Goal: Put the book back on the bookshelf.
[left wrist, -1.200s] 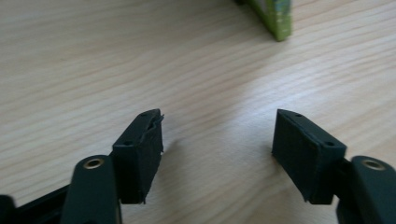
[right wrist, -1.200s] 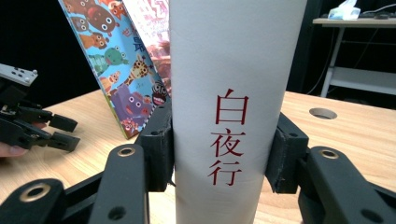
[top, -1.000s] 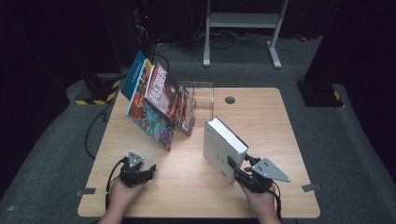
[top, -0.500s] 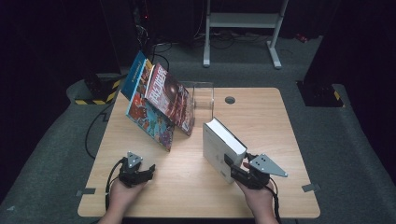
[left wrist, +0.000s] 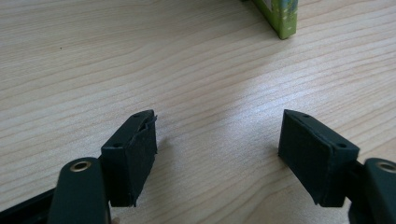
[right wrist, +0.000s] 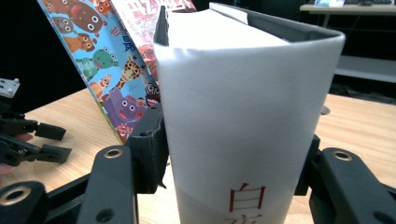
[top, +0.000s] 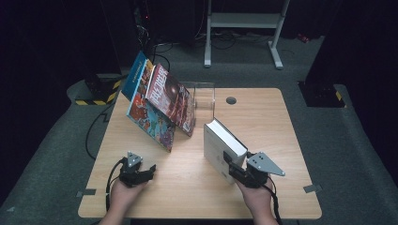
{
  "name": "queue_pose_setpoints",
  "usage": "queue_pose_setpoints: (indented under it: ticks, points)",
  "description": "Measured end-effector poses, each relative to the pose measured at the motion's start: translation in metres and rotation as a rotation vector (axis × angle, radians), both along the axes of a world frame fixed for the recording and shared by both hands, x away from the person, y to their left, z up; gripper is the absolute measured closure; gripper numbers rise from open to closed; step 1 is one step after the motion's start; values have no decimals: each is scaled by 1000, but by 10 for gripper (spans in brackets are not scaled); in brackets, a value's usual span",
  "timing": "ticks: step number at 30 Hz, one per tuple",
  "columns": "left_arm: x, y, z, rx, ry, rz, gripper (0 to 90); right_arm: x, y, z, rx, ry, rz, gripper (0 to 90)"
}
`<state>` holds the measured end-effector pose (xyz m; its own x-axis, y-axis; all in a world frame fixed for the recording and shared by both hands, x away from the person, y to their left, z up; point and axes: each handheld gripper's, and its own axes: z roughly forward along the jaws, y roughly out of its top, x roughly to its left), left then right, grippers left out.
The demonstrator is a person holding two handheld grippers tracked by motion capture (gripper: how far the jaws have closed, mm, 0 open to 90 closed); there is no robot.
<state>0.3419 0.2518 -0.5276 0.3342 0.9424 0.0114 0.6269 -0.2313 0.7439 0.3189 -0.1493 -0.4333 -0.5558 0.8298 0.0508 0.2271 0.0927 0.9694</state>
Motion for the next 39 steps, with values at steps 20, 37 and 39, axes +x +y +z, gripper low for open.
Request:
queue_pose_setpoints:
  ticks: [20, 37, 39]
  points:
    - [1, 1, 0, -4, 0, 0, 281, -1, 6, 7, -59, 11, 25, 533]
    - [1, 1, 0, -4, -2, 2, 283, -2, 7, 7, -63, 7, 17, 537]
    - [1, 1, 0, -1, -3, 0, 283, -1, 7, 7, -62, 11, 16, 538]
